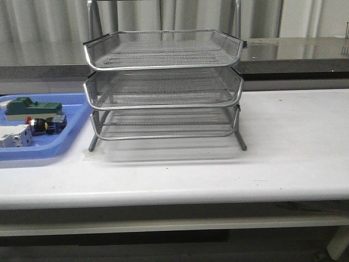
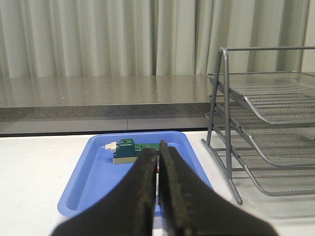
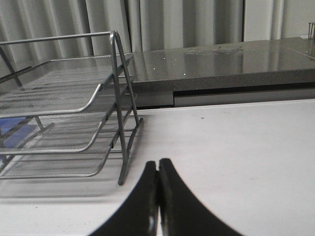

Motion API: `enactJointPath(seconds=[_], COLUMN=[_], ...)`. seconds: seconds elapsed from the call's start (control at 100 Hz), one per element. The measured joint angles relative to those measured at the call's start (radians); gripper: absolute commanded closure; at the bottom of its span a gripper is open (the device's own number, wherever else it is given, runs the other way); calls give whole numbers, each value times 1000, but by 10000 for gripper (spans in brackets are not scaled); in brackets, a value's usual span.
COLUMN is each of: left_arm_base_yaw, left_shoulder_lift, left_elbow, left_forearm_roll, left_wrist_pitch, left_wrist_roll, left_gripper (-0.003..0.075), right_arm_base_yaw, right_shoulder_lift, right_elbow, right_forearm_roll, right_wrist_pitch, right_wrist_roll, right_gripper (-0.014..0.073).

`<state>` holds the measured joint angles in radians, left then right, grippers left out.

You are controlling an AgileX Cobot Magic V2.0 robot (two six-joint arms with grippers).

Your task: Place button on rack with both arms

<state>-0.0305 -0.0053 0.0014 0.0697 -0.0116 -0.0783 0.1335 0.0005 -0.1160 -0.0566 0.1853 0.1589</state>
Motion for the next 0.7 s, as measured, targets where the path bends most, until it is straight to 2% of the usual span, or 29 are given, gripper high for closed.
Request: enactJointPath(seconds=[0.18, 0.44, 0.54, 0.7], left_arm_base_yaw=[0, 0, 0, 0], left_shoulder_lift=[0, 0, 0, 0], left_elbow=[0, 0, 0, 0], left_forearm_roll=[0, 0, 0, 0], left_wrist_pitch=[0, 0, 0, 0], left_wrist_roll=[0, 0, 0, 0], left_gripper=[716, 716, 716, 716], right_arm_base_yaw=[0, 0, 0, 0], right_shoulder_lift=[145, 474, 576, 695], right_elbow=[-246, -555, -626, -645], right_forearm_roll=[21, 28, 41, 88], right_wrist_pitch=[234, 538, 586, 588], right_wrist_roll=[0, 0, 0, 0], right_gripper=[663, 663, 663, 663])
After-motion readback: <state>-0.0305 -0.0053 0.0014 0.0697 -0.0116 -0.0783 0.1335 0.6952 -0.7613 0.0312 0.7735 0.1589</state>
